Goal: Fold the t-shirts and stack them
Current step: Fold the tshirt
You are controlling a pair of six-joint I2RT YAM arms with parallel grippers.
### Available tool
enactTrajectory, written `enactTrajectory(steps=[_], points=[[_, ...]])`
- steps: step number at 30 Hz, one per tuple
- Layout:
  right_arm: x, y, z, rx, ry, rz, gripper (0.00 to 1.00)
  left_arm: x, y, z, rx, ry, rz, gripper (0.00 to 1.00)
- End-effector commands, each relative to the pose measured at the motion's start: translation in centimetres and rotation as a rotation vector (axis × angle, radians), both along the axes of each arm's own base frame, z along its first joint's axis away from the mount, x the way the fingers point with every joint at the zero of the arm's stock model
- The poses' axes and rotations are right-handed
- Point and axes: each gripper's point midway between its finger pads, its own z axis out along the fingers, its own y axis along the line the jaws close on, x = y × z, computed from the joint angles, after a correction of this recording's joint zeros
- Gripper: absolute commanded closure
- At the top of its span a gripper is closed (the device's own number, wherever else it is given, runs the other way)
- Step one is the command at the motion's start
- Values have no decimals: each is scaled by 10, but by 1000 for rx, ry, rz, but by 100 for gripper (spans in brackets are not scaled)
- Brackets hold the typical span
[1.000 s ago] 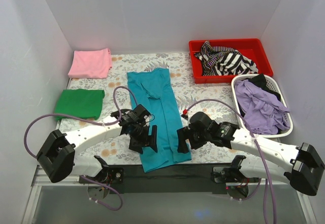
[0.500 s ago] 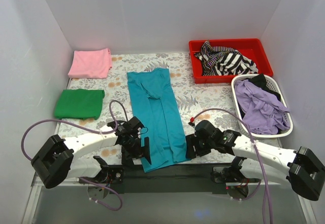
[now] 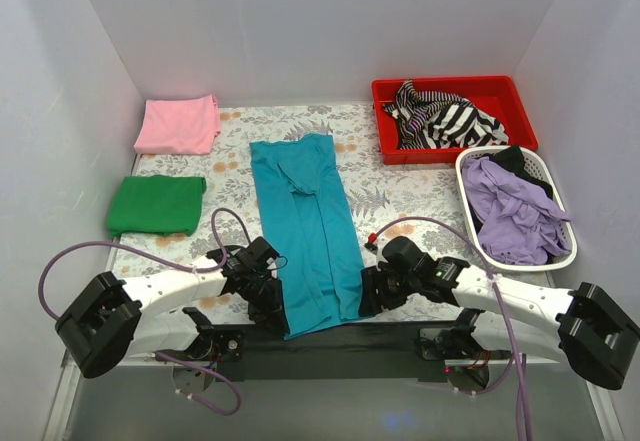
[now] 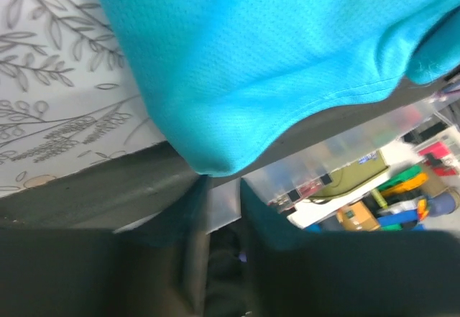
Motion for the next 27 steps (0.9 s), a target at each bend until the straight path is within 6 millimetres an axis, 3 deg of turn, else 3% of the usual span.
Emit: enactTrajectory(steps=[1,4,6,7,8,9,12,17,21,27], points=[[-10,-17,-21,-79,35,0,41,-2,3,-4,5,-6,6,85],[-8,-17,-21,-82,30,0,41,1,6,-8,32,-20,17,85],[-7,-15,-20,-77,25,2,39,3,14,-12,93,-34,37,72],[-7,-15,-19,-75,23,2,38,7,16,-9,109,-57,46,61],[-5,-15,-19,-77,19,-1,36,12,24,-8,150,-98,61,43],[-5,-15,-20,-78,15,-1,33,15,27,-6,163,-118,73,36],[-4,-14,-20,-83,14,5,30,19,32,-4,193,-144,107,28],[-2,-13,-21,-85,12,3,29,15,33,-25,200,-114,140,29],[-3,-16,-25,-96,16,-2,29,13,28,-35,184,-89,151,36],[-5,-18,-28,-91,20,-21,30,22,16,-35,149,-111,169,44]])
